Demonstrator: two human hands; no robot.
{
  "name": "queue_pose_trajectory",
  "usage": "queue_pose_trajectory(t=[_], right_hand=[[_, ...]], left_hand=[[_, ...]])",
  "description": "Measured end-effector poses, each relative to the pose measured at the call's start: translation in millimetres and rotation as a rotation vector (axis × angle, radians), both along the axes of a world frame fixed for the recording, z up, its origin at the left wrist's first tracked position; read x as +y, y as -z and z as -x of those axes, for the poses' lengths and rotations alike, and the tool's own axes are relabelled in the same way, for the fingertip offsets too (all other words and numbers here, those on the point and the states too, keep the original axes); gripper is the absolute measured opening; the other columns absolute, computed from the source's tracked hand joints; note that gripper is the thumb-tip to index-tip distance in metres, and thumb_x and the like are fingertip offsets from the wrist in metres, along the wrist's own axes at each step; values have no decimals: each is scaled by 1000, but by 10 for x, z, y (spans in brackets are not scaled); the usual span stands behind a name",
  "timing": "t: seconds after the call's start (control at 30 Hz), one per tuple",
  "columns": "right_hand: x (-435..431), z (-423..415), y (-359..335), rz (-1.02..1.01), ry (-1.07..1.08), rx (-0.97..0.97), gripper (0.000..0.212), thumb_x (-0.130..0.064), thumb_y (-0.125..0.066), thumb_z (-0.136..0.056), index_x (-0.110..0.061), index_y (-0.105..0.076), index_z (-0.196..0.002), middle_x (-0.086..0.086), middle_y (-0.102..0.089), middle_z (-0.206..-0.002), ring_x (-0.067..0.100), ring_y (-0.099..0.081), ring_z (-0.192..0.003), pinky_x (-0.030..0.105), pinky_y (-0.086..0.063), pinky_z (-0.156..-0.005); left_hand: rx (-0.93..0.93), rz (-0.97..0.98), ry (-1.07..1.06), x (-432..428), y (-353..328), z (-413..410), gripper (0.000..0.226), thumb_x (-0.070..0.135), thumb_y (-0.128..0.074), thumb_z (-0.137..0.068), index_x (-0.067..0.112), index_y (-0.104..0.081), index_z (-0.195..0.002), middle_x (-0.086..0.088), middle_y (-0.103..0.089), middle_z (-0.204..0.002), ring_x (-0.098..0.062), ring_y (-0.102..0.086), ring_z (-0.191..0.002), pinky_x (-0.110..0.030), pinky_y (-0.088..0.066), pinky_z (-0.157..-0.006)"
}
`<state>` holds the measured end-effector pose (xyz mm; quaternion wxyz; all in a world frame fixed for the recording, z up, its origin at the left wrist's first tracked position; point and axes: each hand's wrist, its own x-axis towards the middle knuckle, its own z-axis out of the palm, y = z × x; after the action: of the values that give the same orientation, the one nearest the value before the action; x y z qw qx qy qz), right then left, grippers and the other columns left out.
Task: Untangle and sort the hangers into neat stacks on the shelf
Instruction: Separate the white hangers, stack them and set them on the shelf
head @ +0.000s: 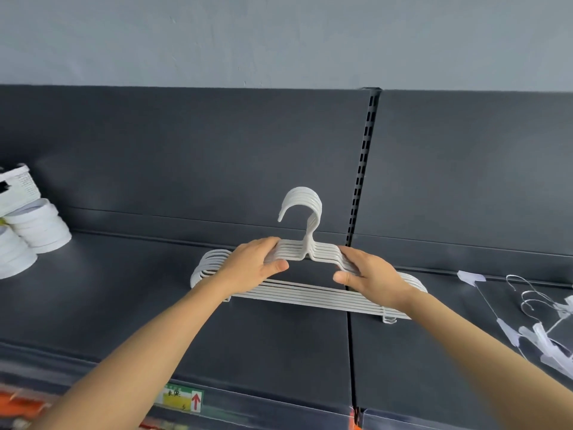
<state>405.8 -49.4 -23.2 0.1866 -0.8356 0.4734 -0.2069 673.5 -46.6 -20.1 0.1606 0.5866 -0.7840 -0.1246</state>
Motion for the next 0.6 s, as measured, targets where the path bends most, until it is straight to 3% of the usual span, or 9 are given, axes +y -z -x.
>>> queue_pose_trajectory(t=[0.1, 0.2, 0.33, 0.43, 0.6], right_hand=[[-75, 21, 9, -12, -18, -35, 35, -50, -50, -90, -31, -49, -118, -17, -60, -90, 7, -55, -82, 30, -47, -78], [-161, 22, 59, 1, 0, -41, 30, -48, -52, -89, -29, -51, -112, -15, -58, -81, 6, -53, -76, 24, -43, -70], [-236, -2, 24, -28, -2, -38, 33, -46, -54, -89, -15, -49, -99, -6, -46, -67, 14, -43, -64, 32, -42, -66], [-283, -50, 0, -32, -58, -30, 33, -43, -55, -89, -12, -48, -95, -5, -42, -65, 13, -37, -61, 33, -40, -63], [-386, -347, -55, -9, -119, -15, 30, -39, -56, -90, -18, -38, -79, -8, -35, -62, 11, -32, -58, 32, -36, -60]], left_hand=[[-82, -1, -10, -2, 27, -51, 57, 50, -43, -94, 19, -37, -143, 1, -49, -138, -19, -43, -128, -34, -32, -105], [-103, 14, -54, -37, 45, -47, 58, 50, -44, -94, 18, -38, -142, -1, -50, -137, -20, -44, -127, -34, -33, -103], [-61, 22, -86, -93, 52, -61, 53, 61, -41, -88, 19, -50, -118, 2, -60, -109, -23, -55, -99, -39, -44, -86], [-28, 39, -97, -98, 55, -145, 37, 57, -46, -88, 21, -47, -98, 4, -56, -89, -20, -52, -81, -41, -47, -75], [-26, 64, -89, -148, 3, -419, 33, 57, -46, -89, 25, -37, -86, 8, -47, -77, -18, -46, -74, -38, -42, -69]])
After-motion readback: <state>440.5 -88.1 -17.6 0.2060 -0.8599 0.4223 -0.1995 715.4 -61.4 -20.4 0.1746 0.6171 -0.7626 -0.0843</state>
